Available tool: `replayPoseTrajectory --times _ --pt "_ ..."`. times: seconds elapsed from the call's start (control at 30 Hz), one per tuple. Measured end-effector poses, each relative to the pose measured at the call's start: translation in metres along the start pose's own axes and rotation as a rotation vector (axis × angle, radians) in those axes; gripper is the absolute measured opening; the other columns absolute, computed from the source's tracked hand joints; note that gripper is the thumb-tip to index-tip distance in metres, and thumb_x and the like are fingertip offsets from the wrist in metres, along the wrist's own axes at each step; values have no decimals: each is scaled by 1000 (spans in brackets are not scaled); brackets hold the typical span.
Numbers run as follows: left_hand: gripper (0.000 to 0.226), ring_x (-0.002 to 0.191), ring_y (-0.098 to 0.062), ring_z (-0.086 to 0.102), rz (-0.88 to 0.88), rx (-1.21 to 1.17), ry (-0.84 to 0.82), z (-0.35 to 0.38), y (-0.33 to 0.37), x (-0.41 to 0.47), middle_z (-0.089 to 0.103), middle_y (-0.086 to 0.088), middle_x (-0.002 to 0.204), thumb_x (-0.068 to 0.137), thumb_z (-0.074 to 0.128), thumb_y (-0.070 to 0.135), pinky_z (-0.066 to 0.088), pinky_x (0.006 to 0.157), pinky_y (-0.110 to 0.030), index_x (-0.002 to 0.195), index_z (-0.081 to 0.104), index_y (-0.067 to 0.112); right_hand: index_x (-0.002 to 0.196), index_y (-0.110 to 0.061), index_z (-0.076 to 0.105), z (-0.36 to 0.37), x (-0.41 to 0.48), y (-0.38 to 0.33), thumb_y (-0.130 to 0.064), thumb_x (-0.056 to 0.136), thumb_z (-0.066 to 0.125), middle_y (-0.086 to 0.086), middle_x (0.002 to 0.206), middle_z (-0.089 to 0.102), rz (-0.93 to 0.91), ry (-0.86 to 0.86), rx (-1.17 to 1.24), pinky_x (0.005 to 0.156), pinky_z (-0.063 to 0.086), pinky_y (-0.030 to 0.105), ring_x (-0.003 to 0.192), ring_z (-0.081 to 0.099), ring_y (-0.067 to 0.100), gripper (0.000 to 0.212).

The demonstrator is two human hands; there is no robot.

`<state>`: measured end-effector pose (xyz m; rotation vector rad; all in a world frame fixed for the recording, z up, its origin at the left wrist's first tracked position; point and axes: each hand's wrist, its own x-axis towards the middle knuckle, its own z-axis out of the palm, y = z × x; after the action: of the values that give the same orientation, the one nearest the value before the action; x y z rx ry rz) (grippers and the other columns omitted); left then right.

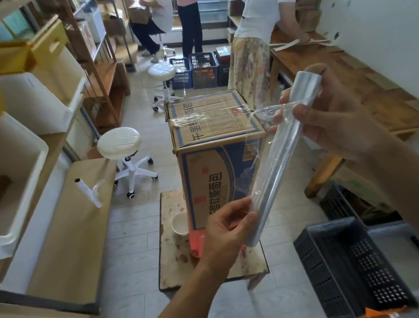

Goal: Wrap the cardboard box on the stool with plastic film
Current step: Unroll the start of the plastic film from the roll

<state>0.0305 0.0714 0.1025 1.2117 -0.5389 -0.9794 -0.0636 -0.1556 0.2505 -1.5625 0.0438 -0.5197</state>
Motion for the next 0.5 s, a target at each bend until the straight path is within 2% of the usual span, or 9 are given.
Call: replayPoseTrajectory --times 0.1,0.2,0.27,0.37,0.43,0.5 --pt "27 101 -29 70 48 -74 83 5 3 0 74 -1 104 86 73 14 62 73 -39 113 74 17 121 -17 32 6 1 3 -5 92 63 10 109 54 -29 18 2 87 58 51 97 65 34 44" --pt "22 102 -35 69 93 -103 129 2 6 -1 75 -1 102 85 73 7 61 76 -57 106 76 12 120 -17 34 9 1 5 3 93 52 9 109 54 -44 48 -3 88 57 53 97 65 33 38" --pt "22 105 -40 66 96 -98 90 -6 7 -2 74 3 102 88 69 13 57 80 -65 110 74 11 118 -19 39 9 2 4 -1 95 58 9 110 53 -40 47 23 90 56 55 98 65 31 36" --pt "31 106 -36 65 -21 -97 -92 -18 5 -2 69 0 116 99 53 30 57 87 -59 125 67 20 119 -22 40 8 3 -1 -11 90 70 8 111 53 -34 44 92 91 55 52 99 64 29 43" --pt "39 100 -30 65 -140 -178 -255 -25 3 -2 65 -14 125 101 45 33 53 81 -46 133 60 17 119 -22 39 9 4 -3 -1 94 56 7 109 53 -23 54 117 92 54 51 99 62 28 37" --pt "41 98 -28 63 -258 -249 -343 -30 3 -2 65 -19 122 101 42 31 48 79 -39 133 58 11 114 -24 41 15 5 -2 10 90 39 6 105 51 -10 34 194 91 53 49 93 59 27 42"
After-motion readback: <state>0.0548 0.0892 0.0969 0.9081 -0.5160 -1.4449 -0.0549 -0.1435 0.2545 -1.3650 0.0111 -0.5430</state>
